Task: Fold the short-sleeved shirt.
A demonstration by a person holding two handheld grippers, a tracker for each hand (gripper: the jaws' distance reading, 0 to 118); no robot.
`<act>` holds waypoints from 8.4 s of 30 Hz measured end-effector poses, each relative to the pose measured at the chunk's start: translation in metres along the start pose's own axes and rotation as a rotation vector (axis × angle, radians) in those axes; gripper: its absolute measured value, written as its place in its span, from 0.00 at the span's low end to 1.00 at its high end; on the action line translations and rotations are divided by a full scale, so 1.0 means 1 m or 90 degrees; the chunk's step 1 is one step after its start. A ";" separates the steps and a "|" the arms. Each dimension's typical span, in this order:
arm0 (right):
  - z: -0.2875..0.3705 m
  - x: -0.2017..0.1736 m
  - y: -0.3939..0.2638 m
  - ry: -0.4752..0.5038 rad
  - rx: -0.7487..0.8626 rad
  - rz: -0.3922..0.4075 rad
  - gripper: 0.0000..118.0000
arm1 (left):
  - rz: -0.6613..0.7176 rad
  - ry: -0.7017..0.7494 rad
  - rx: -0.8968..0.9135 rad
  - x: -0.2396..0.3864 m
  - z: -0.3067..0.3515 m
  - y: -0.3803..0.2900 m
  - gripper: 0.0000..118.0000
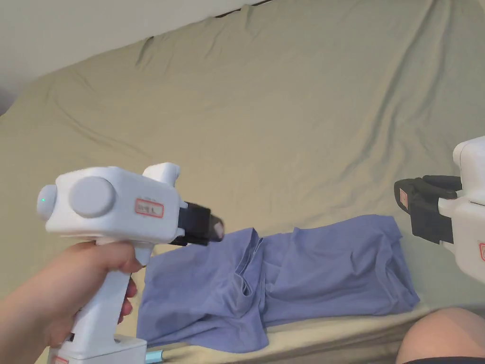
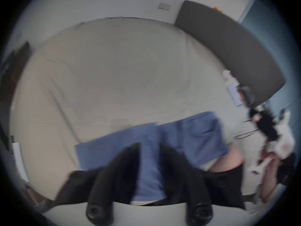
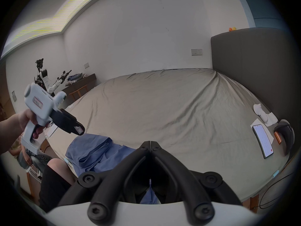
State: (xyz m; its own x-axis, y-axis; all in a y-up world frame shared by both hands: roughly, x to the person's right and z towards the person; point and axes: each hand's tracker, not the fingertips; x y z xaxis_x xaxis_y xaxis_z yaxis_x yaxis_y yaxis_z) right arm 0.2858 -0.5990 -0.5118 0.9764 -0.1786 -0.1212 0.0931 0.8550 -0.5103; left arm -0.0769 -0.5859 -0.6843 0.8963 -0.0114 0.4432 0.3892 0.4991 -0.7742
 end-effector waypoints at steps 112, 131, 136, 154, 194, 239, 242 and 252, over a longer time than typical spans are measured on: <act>-0.004 -0.072 0.001 0.052 -0.024 0.138 0.02 | 0.126 -0.184 -0.044 0.074 -0.083 -0.042 0.03; -0.183 -0.106 -0.017 0.300 -0.382 -0.127 0.02 | 0.312 -0.461 0.146 -0.154 0.044 -0.134 0.00; -0.211 -0.051 -0.056 0.334 -0.415 -0.312 0.02 | 0.369 -0.507 0.113 -0.180 0.023 -0.155 0.00; -0.212 -0.050 -0.053 0.336 -0.416 -0.256 0.02 | 0.466 -0.753 -0.017 -0.153 -0.147 -0.128 0.77; -0.090 -0.133 -0.007 0.374 -0.268 -0.155 0.02 | 0.112 0.050 -0.267 -0.415 -0.013 -0.136 0.25; 0.050 -0.102 0.036 -0.206 0.260 0.157 0.02 | 0.063 0.178 0.649 0.015 0.178 -0.119 0.00; 0.059 -0.095 0.022 -0.216 0.274 0.153 0.02 | 0.062 0.208 0.657 0.013 0.170 -0.138 0.00; 0.060 -0.081 0.000 -0.269 0.291 0.109 0.02 | 0.066 0.250 0.706 0.022 0.145 -0.168 0.00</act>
State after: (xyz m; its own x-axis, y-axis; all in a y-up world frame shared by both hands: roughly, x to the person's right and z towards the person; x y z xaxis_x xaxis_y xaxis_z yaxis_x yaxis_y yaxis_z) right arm 0.2181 -0.5550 -0.4512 0.9686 0.1063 0.2247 -0.0883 0.9921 -0.0887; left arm -0.1531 -0.5442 -0.4784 0.9921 -0.0950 0.0817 0.0864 0.9909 0.1035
